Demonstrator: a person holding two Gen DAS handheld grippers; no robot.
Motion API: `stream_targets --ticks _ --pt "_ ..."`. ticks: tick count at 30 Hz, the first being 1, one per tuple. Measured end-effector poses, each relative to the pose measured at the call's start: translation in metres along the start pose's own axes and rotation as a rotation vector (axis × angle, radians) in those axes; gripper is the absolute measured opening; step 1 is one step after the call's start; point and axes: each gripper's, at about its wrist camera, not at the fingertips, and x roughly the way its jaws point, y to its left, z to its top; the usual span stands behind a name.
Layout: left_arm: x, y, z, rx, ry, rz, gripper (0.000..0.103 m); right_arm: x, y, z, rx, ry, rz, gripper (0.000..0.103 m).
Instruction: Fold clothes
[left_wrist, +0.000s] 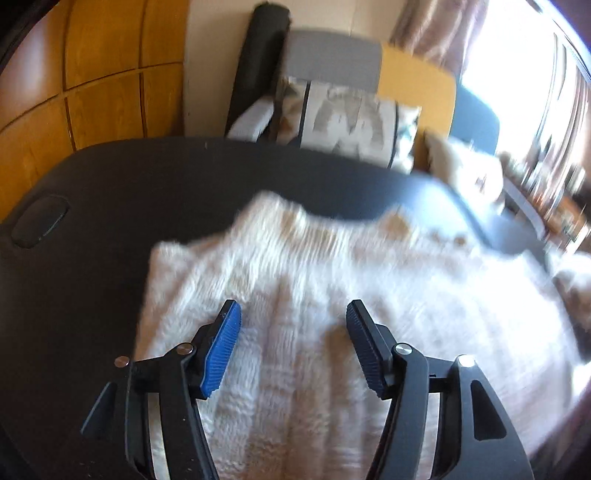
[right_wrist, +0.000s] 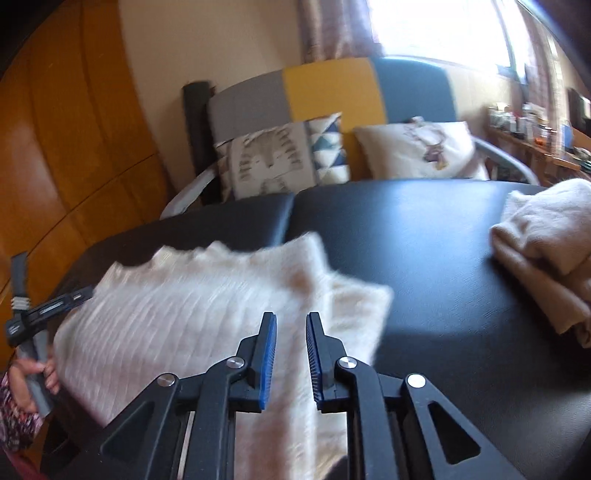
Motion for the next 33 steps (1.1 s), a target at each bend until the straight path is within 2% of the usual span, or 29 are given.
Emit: stream_targets --ticks 2,5,9,14,16,18,21,24,28,30,33 --pt "0.004 -0.001 -0.004 0.013 0.001 0.007 0.072 0.011 0.004 -0.006 -0.006 0.034 -0.015 0.015" --pt "0.005 0.002 -0.005 0.000 -0.002 -0.008 0.074 0.025 0.000 -0.013 0.003 0.078 -0.078 0.012" --pt "0.004 -0.001 -0.011 0.014 -0.006 0.004 0.075 0.026 -0.020 -0.022 0.066 0.050 -0.071 0.006" --pt "0.000 -0.004 -0.016 0.024 -0.011 0.016 0.076 0.023 -0.017 -0.036 0.045 -0.022 -0.102 0.006" --pt "0.000 -0.003 -0.017 0.022 -0.012 0.013 0.076 0.024 -0.016 -0.031 0.062 -0.006 -0.103 0.006" --pt "0.000 -0.003 -0.017 0.022 -0.013 0.014 0.076 0.022 -0.018 -0.017 0.121 0.014 -0.061 0.010" --pt "0.000 -0.003 -0.018 0.023 -0.014 0.015 0.076 0.015 -0.010 0.013 0.092 -0.052 -0.022 0.012" --pt "0.000 -0.003 -0.019 0.021 -0.014 0.011 0.076 0.041 -0.002 0.040 0.000 0.018 -0.053 0.013" --pt "0.000 -0.002 -0.018 0.017 -0.015 0.005 0.076 0.086 0.001 0.047 -0.084 0.148 -0.100 0.013" --pt "0.000 -0.002 -0.018 0.017 -0.015 0.004 0.076 0.093 -0.001 0.045 -0.109 0.141 -0.126 0.012" --pt "-0.001 -0.002 -0.018 0.020 -0.017 0.007 0.076 0.090 -0.011 0.039 -0.071 0.103 -0.149 0.012"
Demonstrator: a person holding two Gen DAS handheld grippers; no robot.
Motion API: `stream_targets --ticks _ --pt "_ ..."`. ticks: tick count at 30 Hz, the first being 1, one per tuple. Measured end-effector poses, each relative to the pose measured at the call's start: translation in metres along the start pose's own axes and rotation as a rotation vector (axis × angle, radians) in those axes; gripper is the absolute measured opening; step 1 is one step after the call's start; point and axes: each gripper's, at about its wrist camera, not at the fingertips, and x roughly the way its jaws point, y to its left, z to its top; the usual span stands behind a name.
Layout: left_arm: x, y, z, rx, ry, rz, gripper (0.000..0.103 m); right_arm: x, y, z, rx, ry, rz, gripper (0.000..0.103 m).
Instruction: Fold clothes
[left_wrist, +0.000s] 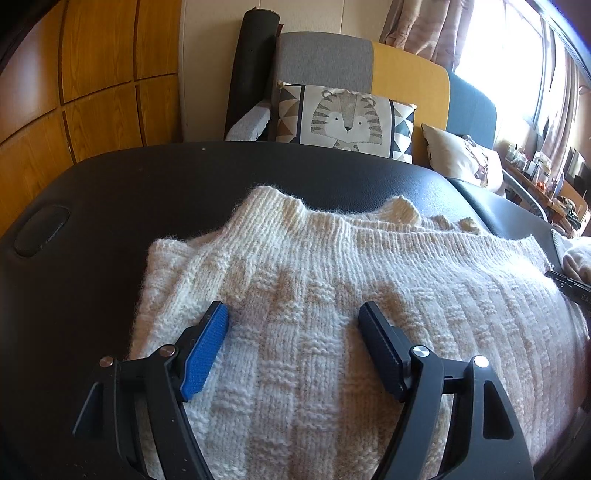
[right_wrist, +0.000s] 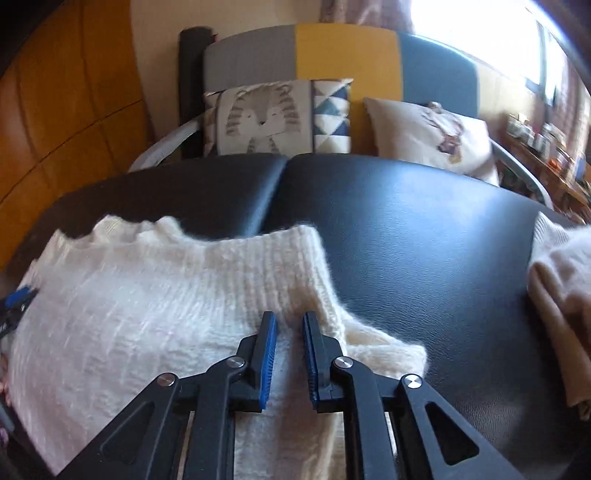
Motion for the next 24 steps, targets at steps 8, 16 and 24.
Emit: stream_targets --ticks 8,16,24 --pt "-0.002 0.005 0.001 -0.022 -0.007 -0.035 0.078 -0.004 0.020 -0.003 -0.100 -0.051 -0.088 0.017" --pt "-0.001 0.005 0.002 -0.020 -0.004 -0.047 0.079 -0.005 0.000 0.000 -0.022 -0.044 0.040 0.020" --pt "0.000 0.006 0.002 -0.020 -0.005 -0.068 0.083 -0.047 -0.079 -0.029 0.462 -0.115 0.363 0.035"
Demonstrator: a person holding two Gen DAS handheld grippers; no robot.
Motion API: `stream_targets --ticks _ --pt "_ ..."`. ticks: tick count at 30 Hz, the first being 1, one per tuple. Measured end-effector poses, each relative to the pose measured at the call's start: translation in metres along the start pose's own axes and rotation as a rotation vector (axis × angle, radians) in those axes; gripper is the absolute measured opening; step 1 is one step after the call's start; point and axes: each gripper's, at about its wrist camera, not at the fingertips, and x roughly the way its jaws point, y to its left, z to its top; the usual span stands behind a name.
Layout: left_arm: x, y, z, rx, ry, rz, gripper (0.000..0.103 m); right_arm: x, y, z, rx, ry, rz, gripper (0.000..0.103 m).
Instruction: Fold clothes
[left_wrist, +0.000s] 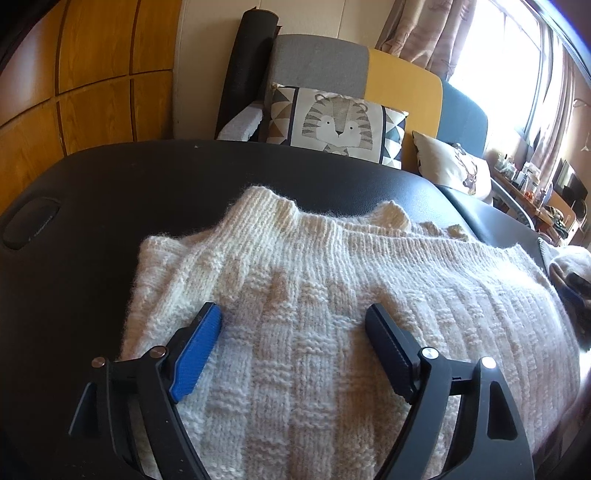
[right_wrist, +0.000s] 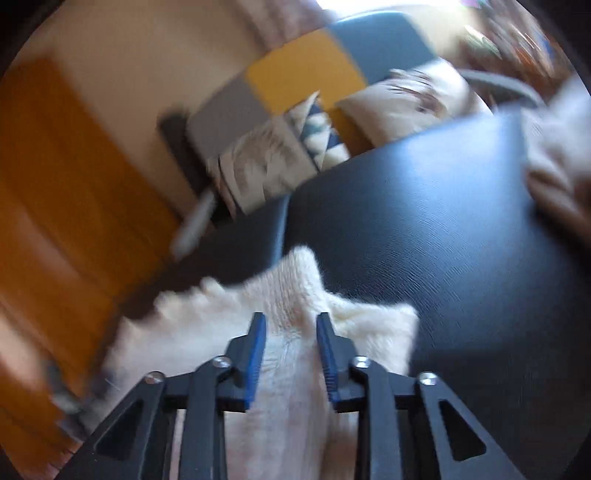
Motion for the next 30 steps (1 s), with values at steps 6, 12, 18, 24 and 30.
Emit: stream_targets --ticks 6,12,18,24,30 --pt "0.000 0.000 0.000 -0.001 -0.001 -0.004 0.083 -0.038 -0.044 -0.019 0.196 0.064 -0.040 0.056" --pt "0.000 0.000 -0.001 0.000 -0.001 -0.002 0.083 -0.045 -0.067 -0.037 0.328 0.127 0.056 0.066" --pt "0.000 0.000 -0.001 0.001 -0.002 -0.001 0.083 -0.012 -0.038 -0.042 0.243 0.274 0.143 0.068" --pt "0.000 -0.001 -0.002 0.001 -0.002 0.001 0.083 0.001 -0.014 -0.054 0.121 0.187 0.074 0.068" --pt "0.000 -0.001 -0.002 0.001 -0.002 -0.001 0.083 -0.001 -0.010 -0.063 0.078 0.123 0.080 0.070"
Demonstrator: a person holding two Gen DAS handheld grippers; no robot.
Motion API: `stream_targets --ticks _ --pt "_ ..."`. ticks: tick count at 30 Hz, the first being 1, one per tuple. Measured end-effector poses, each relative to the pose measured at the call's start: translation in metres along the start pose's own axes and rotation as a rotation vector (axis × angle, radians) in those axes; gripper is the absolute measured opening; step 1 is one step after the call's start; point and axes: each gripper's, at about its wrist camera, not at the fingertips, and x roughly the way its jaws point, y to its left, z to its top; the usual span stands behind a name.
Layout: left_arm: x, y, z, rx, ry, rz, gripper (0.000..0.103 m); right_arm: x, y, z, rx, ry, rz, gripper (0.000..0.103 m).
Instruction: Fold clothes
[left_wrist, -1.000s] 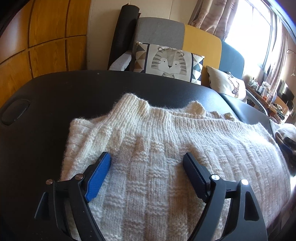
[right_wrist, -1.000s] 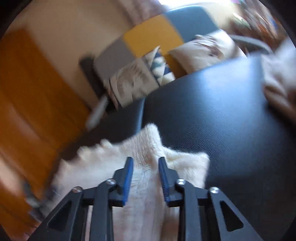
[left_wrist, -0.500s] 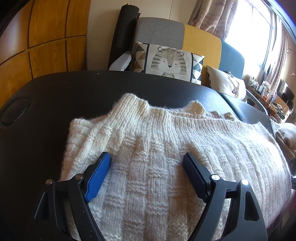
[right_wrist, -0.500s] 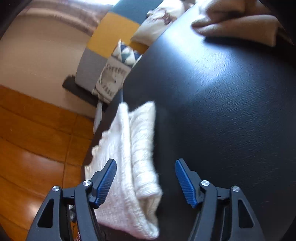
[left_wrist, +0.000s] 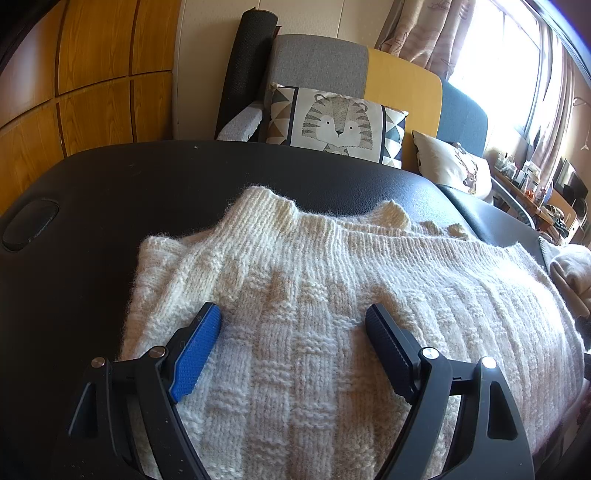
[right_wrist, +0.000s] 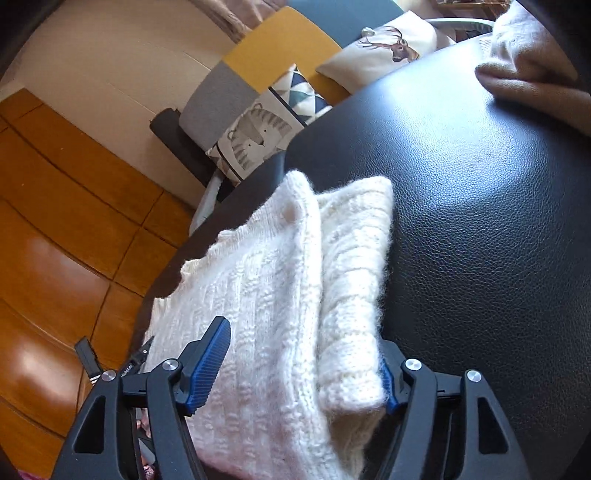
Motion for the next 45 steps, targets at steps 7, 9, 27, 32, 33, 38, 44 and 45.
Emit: stream_targets --ticks 7,9,27,32,33,38,44,45 --pt "0.000 -0.002 -0.001 0.004 0.000 0.006 0.083 -0.002 -0.017 0.002 0.085 -0.001 -0.024 0.024" --pt "0.000 -0.003 -0.001 0.007 0.002 0.009 0.083 0.001 -0.024 0.004 0.116 0.016 0.007 0.021" --pt "-0.054 -0.068 -0.014 0.039 -0.093 -0.180 0.054 0.007 -0.034 0.010 0.173 0.065 0.020 0.017" --pt "-0.056 -0.088 -0.027 0.056 -0.080 -0.255 0.013 0.006 -0.034 0.009 0.172 0.062 0.020 0.017" --pt "-0.057 -0.092 -0.029 0.068 -0.085 -0.257 0.009 0.007 -0.034 0.009 0.172 0.063 0.021 0.017" --pt "-0.050 -0.121 -0.041 0.201 -0.060 -0.196 0.003 0.006 -0.035 0.008 0.175 0.056 0.023 0.016" --pt "-0.029 -0.130 -0.052 0.251 -0.019 -0.125 0.003 0.005 -0.031 0.008 0.177 0.057 0.006 0.017" --pt "-0.028 -0.128 -0.052 0.247 -0.020 -0.128 0.003 0.006 -0.030 0.009 0.194 0.066 0.008 0.017"
